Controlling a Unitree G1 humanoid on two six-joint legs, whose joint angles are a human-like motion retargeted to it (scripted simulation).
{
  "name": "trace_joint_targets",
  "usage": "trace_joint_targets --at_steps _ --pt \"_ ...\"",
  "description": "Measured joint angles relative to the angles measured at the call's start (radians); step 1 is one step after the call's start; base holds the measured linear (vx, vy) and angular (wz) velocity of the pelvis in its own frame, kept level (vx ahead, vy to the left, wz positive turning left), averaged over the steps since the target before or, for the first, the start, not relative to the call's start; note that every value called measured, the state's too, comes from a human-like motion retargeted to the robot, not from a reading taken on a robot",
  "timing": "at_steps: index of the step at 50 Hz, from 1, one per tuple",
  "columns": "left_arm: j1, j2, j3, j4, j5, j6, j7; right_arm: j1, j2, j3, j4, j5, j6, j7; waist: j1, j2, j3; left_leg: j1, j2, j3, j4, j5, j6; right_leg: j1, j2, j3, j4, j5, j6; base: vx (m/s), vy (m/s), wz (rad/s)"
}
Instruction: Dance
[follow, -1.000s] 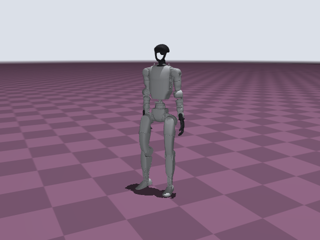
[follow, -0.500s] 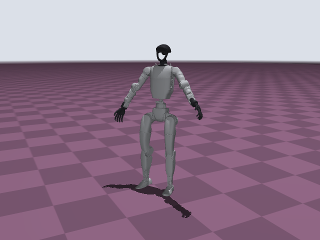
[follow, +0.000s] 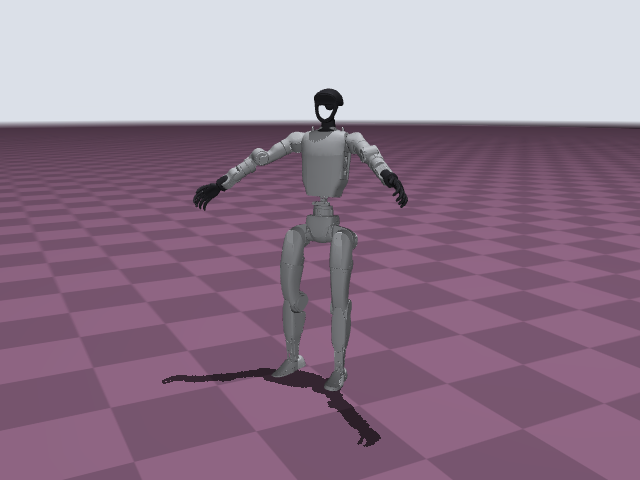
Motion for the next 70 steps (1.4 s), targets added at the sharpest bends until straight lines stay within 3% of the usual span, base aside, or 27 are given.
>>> trace_joint_targets --at_steps 3,7,11,14,16,19,20,22,23,25,27,30,33,35,37,39,41,43,45,47,50,55,57,60,62,65,70 --pt "-0.117 -0.074 -0.033 -0.049 -0.135 -0.057 0.068 -0.115 0.094 0.074 -0.009 0.082 -0.125 -0.149 0.012 -0.009 -0.008 -0.008 -0.005 0.006 0.003 0.004 -0.003 -0.025 -0.012 0.023 0.025 -0.001 0.031 -0.02 0.02 -0.16" --pt "-0.233 -0.231 -0.039 -0.114 -0.178 -0.101 0.104 -0.263 0.35 0.221 -0.021 0.054 -0.263 -0.279 0.02 0.012 -0.033 -0.018 0.001 0.031 0.003 0.009 -0.006 -0.097 -0.013 0.093 0.116 -0.026 0.05 -0.02 0.12 -0.56" --pt "-0.322 -0.437 -0.004 -0.153 -0.167 -0.101 -0.022 -0.338 0.676 0.267 -0.008 -0.016 -0.249 -0.169 0.049 0.04 -0.064 -0.034 -0.002 0.048 -0.003 0.012 -0.003 -0.237 0.003 0.191 0.334 -0.106 0.063 -0.01 0.18 -0.78" --pt "-0.374 -0.578 0.096 -0.204 -0.037 -0.058 -0.078 -0.371 0.819 0.242 -0.002 -0.081 -0.11 -0.108 0.11 0.027 -0.079 -0.043 -0.018 0.061 -0.014 -0.003 -0.02 -0.353 0.029 0.255 0.52 -0.177 0.052 -0.03 0.04 -0.82" --pt "-0.382 -0.601 0.084 -0.211 0.057 -0.034 0.002 -0.389 0.816 0.236 -0.015 -0.198 -0.006 -0.185 0.152 0.012 -0.054 -0.018 -0.028 0.072 -0.017 -0.021 -0.042 -0.38 0.043 0.27 0.599 -0.21 0.021 0.02 -0.07 -0.56" --pt "-0.344 -0.592 0.003 -0.18 0.103 -0.033 0.312 -0.401 0.683 0.277 -0.057 -0.398 0.042 -0.319 0.183 -0.004 -0.01 0.013 -0.021 0.06 -0.003 -0.033 -0.053 -0.329 0.026 0.225 0.588 -0.218 -0.01 0.04 -0.14 0.37" --pt "-0.324 -0.59 -0.022 -0.158 0.073 -0.054 0.417 -0.406 0.625 0.305 -0.07 -0.445 0.029 -0.351 0.187 -0.006 -0.006 0.011 -0.01 0.059 0.006 -0.033 -0.048 -0.302 0.019 0.201 0.553 -0.207 -0.012 0.02 -0.23 1.01" --pt "-0.287 -0.607 -0.074 -0.075 -0.107 -0.216 0.467 -0.434 0.542 0.339 -0.061 -0.435 -0.057 -0.426 0.16 -0.009 -0.021 -0.018 0.025 0.045 0.04 -0.034 -0.025 -0.242 -0.005 0.133 0.451 -0.17 0.006 -0.01 -0.28 1.48" --pt "-0.273 -0.626 -0.085 -0.038 -0.216 -0.301 0.446 -0.452 0.527 0.337 -0.059 -0.388 -0.11 -0.453 0.133 -0.017 -0.03 -0.04 0.043 0.029 0.067 -0.039 -0.017 -0.216 -0.021 0.095 0.399 -0.149 0.017 -0.04 -0.3 1.79" --pt "-0.241 -0.7 -0.072 -0.001 -0.386 -0.396 0.389 -0.489 0.542 0.304 -0.073 -0.243 -0.236 -0.441 0.076 -0.05 -0.041 -0.097 0.06 -0.032 0.144 -0.06 -0.016 -0.165 -0.043 0.051 0.294 -0.106 0.03 -0.07 -0.29 1.82" --pt "-0.215 -0.806 -0.089 0.01 -0.42 -0.396 0.34 -0.532 0.599 0.272 -0.091 -0.139 -0.352 -0.325 0.031 -0.082 -0.046 -0.172 0.053 -0.114 0.259 -0.101 -0.025 -0.112 -0.055 0.004 0.199 -0.075 0.035 -0.1 -0.21 1.6" --pt "-0.195 -0.973 -0.145 0.001 -0.351 -0.341 0.294 -0.588 0.731 0.248 -0.118 -0.135 -0.362 -0.248 -0.028 -0.099 -0.053 -0.282 0.051 -0.19 0.443 -0.184 -0.02 -0.061 -0.047 -0.051 0.106 -0.048 0.044 -0.09 -0.11 1.14" --pt "-0.176 -1.098 -0.124 -0.024 -0.255 -0.272 0.242 -0.608 0.866 0.24 -0.13 -0.354 -0.273 -0.131 -0.042 -0.093 -0.062 -0.357 0.046 -0.241 0.604 -0.277 -0.024 -0.048 -0.03 -0.046 0.072 -0.048 0.047 -0.01 0.02 0.12" --pt "-0.178 -1.124 -0.073 -0.031 -0.14 -0.221 0.275 -0.615 0.917 0.221 -0.14 -0.583 -0.119 -0.095 -0.035 -0.081 -0.073 -0.406 0.037 -0.263 0.701 -0.327 -0.024 -0.061 -0.024 -0.021 0.068 -0.055 0.061 -0.04 0.09 -0.37" --pt "-0.18 -1.061 -0.056 -0.033 -0.046 -0.208 0.38 -0.621 0.884 0.256 -0.178 -0.731 0.023 -0.151 -0.029 -0.061 -0.07 -0.429 0.036 -0.275 0.74 -0.35 -0.022 -0.078 -0.018 0.0 0.073 -0.062 0.083 -0.15 0.08 -0.45" --pt "-0.176 -0.935 -0.058 -0.041 -0.022 -0.245 0.442 -0.611 0.8 0.288 -0.207 -0.738 0.007 -0.283 -0.021 -0.045 -0.047 -0.41 0.046 -0.261 0.722 -0.346 -0.019 -0.075 -0.011 0.002 0.067 -0.057 0.087 -0.18 0.05 -0.54" --pt "-0.178 -0.776 -0.067 -0.047 -0.093 -0.295 0.423 -0.585 0.717 0.261 -0.206 -0.614 -0.079 -0.445 -0.018 -0.036 -0.025 -0.369 0.042 -0.237 0.658 -0.315 -0.02 -0.07 -0.02 -0.003 0.063 -0.049 0.087 -0.12 0.07 -0.65" --pt "-0.194 -0.63 -0.076 -0.051 -0.236 -0.33 0.342 -0.552 0.631 0.234 -0.161 -0.401 -0.212 -0.505 -0.011 -0.033 -0.018 -0.318 0.021 -0.209 0.553 -0.262 -0.016 -0.082 -0.041 0.003 0.073 -0.046 0.084 -0.07 0.16 -0.81" --pt "-0.232 -0.526 -0.072 -0.051 -0.394 -0.309 0.268 -0.521 0.544 0.241 -0.075 -0.101 -0.356 -0.399 0.009 -0.028 -0.023 -0.265 0.007 -0.169 0.427 -0.202 -0.011 -0.115 -0.062 0.017 0.104 -0.048 0.077 -0.02 0.2 -1.0" --pt "-0.275 -0.485 -0.062 -0.063 -0.431 -0.267 0.257 -0.48 0.518 0.21 -0.013 0.119 -0.385 -0.289 0.033 -0.016 -0.04 -0.216 0.007 -0.125 0.304 -0.145 -0.012 -0.166 -0.068 0.071 0.158 -0.057 0.076 0.03 0.19 -0.99" --pt "-0.339 -0.511 -0.103 -0.117 -0.355 -0.225 0.264 -0.4 0.561 0.219 0.0 0.22 -0.424 -0.298 0.067 0.002 -0.065 -0.156 0.004 -0.063 0.152 -0.071 -0.009 -0.239 -0.054 0.138 0.254 -0.087 0.062 0.07 0.18 -0.86" --pt "-0.421 -0.736 -0.017 -0.178 -0.18 -0.158 0.172 -0.344 0.831 0.239 0.0 0.112 -0.512 -0.31 0.131 0.033 -0.072 -0.063 -0.034 0.065 0.006 -0.004 0.011 -0.332 -0.001 0.236 0.462 -0.174 0.039 0.13 0.2 -0.88" --pt "-0.44 -0.8 0.078 -0.181 -0.072 -0.127 0.086 -0.335 0.912 0.225 0.0 0.059 -0.479 -0.245 0.13 0.047 -0.056 -0.041 -0.047 0.079 -0.004 -0.016 0.007 -0.357 0.009 0.255 0.535 -0.2 0.021 0.05 0.19 -0.57" --pt "-0.424 -0.787 0.073 -0.205 0.042 -0.087 0.068 -0.322 0.93 0.226 -0.003 -0.093 -0.355 -0.24 0.116 0.067 -0.027 -0.032 -0.056 0.069 0.009 -0.023 0.01 -0.347 0.004 0.26 0.545 -0.204 0.003 0.0 0.09 -0.21" --pt "-0.393 -0.744 0.016 -0.222 0.098 -0.104 0.144 -0.301 0.853 0.235 -0.027 -0.215 -0.269 -0.289 0.116 0.073 -0.027 -0.039 -0.054 0.072 0.02 -0.021 0.027 -0.318 -0.009 0.246 0.488 -0.177 0.009 0.0 0.0 0.15" --pt "-0.375 -0.646 -0.084 -0.212 0.041 -0.185 0.258 -0.303 0.698 0.291 -0.013 -0.242 -0.267 -0.359 0.1 0.085 -0.024 -0.056 -0.046 0.056 0.039 -0.022 0.053 -0.268 -0.03 0.213 0.379 -0.126 0.019 -0.01 -0.03 0.45" --pt "-0.395 -0.589 -0.063 -0.172 -0.213 -0.335 0.298 -0.323 0.667 0.25 0.0 0.137 -0.485 -0.24 0.046 0.079 -0.026 -0.087 -0.027 0.015 0.082 -0.035 0.046 -0.201 -0.066 0.159 0.25 -0.076 0.028 0.03 -0.06 0.49"
